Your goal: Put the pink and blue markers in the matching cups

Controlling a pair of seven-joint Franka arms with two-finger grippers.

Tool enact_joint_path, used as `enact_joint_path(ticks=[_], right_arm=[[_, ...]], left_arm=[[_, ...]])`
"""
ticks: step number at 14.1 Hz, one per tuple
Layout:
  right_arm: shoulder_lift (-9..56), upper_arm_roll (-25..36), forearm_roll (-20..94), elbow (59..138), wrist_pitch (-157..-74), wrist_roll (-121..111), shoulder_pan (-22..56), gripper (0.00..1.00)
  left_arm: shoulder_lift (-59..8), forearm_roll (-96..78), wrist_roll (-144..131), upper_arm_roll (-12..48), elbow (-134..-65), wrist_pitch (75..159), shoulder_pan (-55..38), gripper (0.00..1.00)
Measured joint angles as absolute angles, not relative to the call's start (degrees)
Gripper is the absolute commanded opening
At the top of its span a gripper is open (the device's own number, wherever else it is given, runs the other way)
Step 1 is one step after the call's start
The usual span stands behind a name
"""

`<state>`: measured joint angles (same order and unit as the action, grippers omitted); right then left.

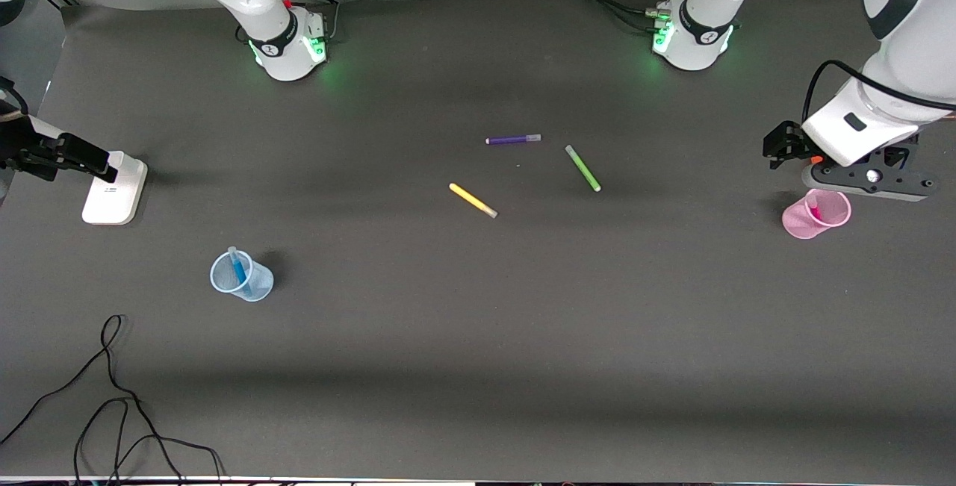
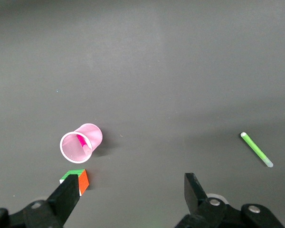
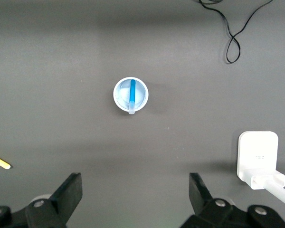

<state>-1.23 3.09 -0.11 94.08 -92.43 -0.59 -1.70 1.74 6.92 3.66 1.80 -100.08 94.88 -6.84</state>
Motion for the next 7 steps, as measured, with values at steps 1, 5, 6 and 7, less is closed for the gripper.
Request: enact_joint_path(ticks=[1,5,6,7], right_arm=[[-1.3,3.1,-0.2,94.2,-92.4,-0.7,-1.7,1.00],[-1.4,3.1,-0.2,94.4,-92.3,-0.7,-1.7,1.00],[-1.4,3.1,-0.2,94.5,-92.3,-0.7,-1.7,1.00],[-1.4,3.1,-0.2,94.5,-92.3,-0.7,-1.7,1.00]], left_arm=[[1.7,6.9,4.1,1.9,-100.1,95.2,-6.7,0.99],[1.2,3.8,4.4,2.0,-100.5,97.9,-5.9,0.99],[1.1,2.4,4.4,2.0,-100.5,98.3,-5.3,0.99],[1.0,1.6,4.4,2.0,-100.5,98.7,-4.6,0.99]])
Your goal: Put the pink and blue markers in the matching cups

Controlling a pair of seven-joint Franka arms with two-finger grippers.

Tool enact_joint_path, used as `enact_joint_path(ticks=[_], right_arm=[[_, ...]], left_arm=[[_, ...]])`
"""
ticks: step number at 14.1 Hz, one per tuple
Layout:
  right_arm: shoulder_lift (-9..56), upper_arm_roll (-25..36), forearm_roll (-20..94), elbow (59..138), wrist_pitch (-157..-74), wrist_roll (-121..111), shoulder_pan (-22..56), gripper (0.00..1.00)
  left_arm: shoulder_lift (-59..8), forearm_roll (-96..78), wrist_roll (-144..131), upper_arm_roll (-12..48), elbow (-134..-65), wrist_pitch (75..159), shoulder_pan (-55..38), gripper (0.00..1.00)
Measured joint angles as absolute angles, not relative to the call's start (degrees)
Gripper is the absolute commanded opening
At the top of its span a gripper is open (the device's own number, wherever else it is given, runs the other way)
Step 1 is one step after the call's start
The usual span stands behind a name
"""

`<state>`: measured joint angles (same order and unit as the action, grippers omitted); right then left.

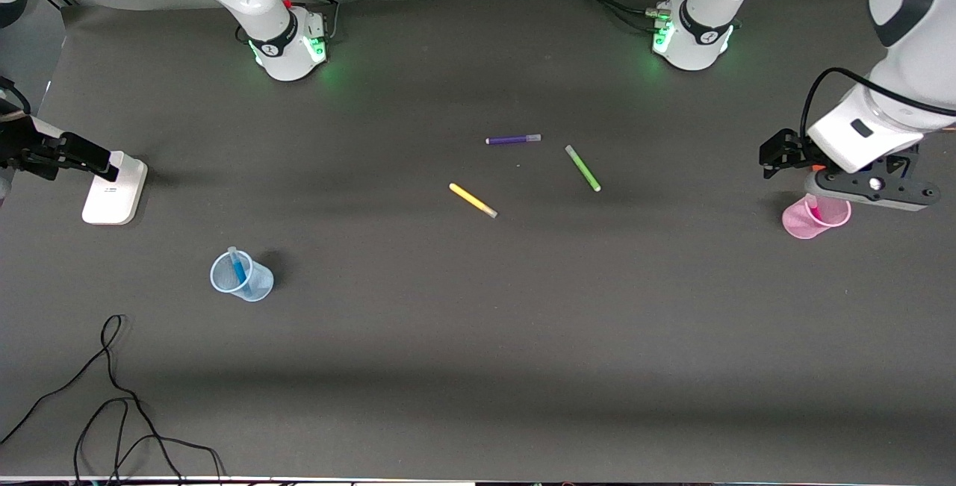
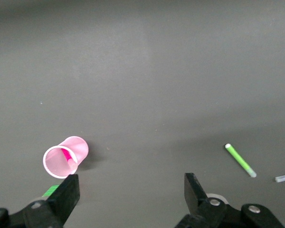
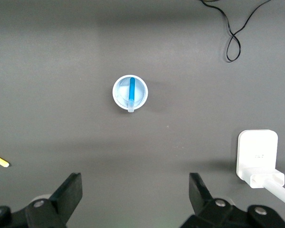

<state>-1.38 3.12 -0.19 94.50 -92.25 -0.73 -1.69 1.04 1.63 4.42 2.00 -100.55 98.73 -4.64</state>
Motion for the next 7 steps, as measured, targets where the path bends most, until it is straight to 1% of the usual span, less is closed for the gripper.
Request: enact_joint_path(ticks=[7], right_arm=[[-1.4,3.2,-0.1,94.5,-92.2,-0.7,-1.7,1.00]], left_arm=[[0.9,0.9,4.7,2.0,-100.5,99.4,-3.7,0.99]])
